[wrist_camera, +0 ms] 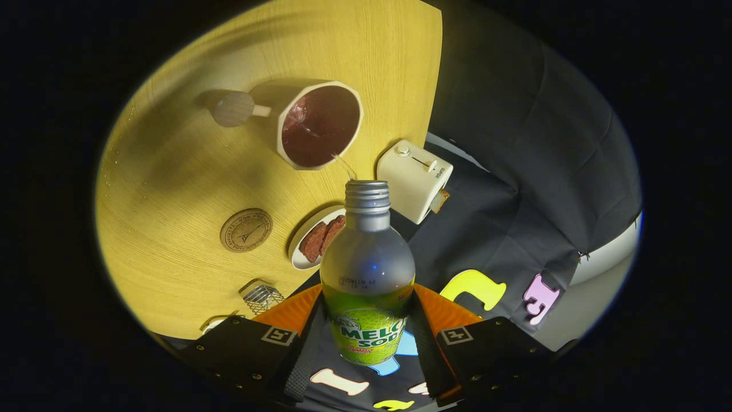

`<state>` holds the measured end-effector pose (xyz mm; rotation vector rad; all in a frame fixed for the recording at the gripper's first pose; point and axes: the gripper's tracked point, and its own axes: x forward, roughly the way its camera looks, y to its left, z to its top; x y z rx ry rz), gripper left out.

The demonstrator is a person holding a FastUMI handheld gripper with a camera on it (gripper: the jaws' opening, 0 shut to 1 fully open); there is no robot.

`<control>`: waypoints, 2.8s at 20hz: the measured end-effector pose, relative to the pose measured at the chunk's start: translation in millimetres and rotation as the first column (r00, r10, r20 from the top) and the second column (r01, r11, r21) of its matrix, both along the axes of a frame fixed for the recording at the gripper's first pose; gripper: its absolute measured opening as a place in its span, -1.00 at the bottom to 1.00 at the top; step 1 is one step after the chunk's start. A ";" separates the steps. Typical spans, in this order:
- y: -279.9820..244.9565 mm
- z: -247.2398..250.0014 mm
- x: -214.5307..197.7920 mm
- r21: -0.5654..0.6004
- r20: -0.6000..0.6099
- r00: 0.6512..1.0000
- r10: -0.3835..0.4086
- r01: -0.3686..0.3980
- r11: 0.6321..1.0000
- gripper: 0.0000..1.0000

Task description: Take the bottle from table, then pour the juice into the cup, finally place the bottle on the coaster

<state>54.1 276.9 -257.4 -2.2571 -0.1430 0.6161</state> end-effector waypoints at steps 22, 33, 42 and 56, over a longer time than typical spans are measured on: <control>8.9 -9.8 2.1 -0.055 0.008 1.000 0.017 -0.017 0.998 0.52; 6.5 -18.8 3.2 -0.045 -0.015 1.000 -0.001 0.000 0.999 0.52; -6.9 -44.7 -1.7 0.077 -0.112 0.988 -0.104 0.113 0.991 0.53; -15.6 -62.2 -24.6 0.499 -0.356 0.921 -0.160 0.333 0.800 0.53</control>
